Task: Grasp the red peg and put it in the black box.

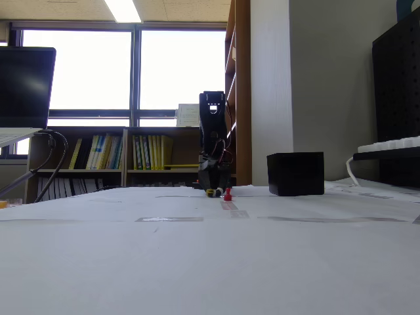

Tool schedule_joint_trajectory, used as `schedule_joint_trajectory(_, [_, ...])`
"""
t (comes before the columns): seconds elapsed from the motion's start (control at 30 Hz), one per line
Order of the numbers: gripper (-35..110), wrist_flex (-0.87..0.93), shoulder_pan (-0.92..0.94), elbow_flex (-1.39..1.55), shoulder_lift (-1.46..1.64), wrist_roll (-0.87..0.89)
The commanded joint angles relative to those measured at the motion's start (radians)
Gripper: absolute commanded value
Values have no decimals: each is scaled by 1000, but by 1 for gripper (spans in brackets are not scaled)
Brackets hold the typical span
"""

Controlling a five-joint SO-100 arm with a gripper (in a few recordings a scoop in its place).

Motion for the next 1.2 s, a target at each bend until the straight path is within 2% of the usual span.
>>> schedule_joint_trajectory(0.0, [10,8,-6,83,28,-2])
schedule_joint_trajectory(0.03, [16,9,-5,91,34,-18])
schedule_joint_trajectory(0.17, [19,43,12,74,34,-106])
schedule_joint_trajectory(0.23, [26,72,14,74,15,-107])
schedule_joint_trajectory(0.4, [28,106,-6,29,-35,-104])
schedule_joint_trajectory(0.47, [34,127,-12,28,-44,-104])
schedule_joint_trajectory(0.63, [34,135,-26,48,-37,-138])
schedule_joint_trajectory(1.17, [34,129,-35,238,86,-95])
